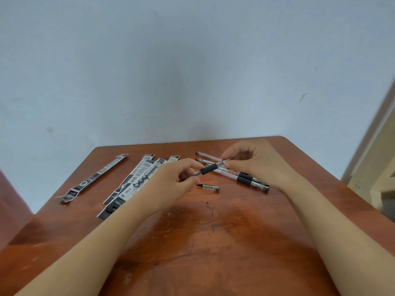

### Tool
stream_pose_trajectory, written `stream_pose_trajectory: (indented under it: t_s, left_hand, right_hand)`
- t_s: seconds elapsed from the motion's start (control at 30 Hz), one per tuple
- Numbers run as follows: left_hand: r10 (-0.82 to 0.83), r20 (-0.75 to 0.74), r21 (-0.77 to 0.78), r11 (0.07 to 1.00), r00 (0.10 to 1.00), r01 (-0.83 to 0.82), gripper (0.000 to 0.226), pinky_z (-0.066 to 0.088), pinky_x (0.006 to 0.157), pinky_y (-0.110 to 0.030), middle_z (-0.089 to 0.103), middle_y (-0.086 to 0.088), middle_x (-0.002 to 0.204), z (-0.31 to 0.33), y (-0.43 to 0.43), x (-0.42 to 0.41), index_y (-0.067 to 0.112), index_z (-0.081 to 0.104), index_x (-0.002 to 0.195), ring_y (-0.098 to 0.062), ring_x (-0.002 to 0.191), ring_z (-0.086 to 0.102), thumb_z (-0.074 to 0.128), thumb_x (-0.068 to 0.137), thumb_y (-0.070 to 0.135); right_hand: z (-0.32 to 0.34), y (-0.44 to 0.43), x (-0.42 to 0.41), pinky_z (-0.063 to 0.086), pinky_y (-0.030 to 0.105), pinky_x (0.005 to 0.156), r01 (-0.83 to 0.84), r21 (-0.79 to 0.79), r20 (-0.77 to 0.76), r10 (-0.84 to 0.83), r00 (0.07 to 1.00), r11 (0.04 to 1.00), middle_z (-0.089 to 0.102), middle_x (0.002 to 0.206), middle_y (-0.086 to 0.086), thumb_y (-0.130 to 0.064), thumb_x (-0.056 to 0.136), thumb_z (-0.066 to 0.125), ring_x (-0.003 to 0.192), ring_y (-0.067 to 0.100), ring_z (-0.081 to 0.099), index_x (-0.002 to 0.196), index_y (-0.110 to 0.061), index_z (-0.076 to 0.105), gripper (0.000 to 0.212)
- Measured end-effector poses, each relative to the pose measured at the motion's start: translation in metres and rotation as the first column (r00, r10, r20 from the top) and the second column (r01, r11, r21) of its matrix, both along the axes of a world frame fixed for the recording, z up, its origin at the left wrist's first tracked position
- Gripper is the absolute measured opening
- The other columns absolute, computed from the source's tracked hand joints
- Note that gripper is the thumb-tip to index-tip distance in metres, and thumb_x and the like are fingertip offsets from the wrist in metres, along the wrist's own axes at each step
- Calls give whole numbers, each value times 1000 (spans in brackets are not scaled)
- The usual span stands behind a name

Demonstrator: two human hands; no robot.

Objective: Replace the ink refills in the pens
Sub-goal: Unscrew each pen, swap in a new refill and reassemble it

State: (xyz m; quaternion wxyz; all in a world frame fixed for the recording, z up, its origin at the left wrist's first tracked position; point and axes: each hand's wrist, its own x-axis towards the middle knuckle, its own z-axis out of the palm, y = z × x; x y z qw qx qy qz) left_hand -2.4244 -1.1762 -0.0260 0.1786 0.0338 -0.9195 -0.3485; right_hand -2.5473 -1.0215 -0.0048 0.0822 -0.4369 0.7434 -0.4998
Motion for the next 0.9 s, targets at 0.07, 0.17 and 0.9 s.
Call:
stream_pose_trajectory:
  t_s: [0.07, 0.17, 0.9]
  left_hand:
    - [2, -1, -5, 1000, 1000, -2, 26, 41, 60, -8, 64, 5, 79, 0, 0, 0, 35, 52, 97, -7, 67, 55, 55, 87, 11]
    - [2, -3, -14, 1000, 1000, -2, 26, 41, 60, -6, 64, 6, 78, 1, 1, 1, 34, 52, 98, -6, 65, 53, 55, 87, 11]
    - [7, -4, -31, 999, 1000, -7, 25, 41, 60, -7, 61, 8, 75, -2, 0, 1, 26, 58, 107, -3, 63, 52, 55, 87, 11]
  right_hand:
    - [0, 0, 0, 46, 5, 59, 1, 2, -6, -1, 1000, 1000, 64, 56, -23, -2, 77, 68, 58, -7, 60, 69, -29, 65, 28]
    - [1, 0, 2, 46, 5, 60, 7, 8, -24, -7, 1000, 1000, 65, 59, -16, -5, 77, 69, 58, -7, 59, 68, -30, 65, 27]
    - [4, 7, -4, 44, 10, 62, -47, 106, -17, 49, 999, 993, 65, 63, -17, -18, 77, 71, 58, -6, 58, 76, -34, 64, 17]
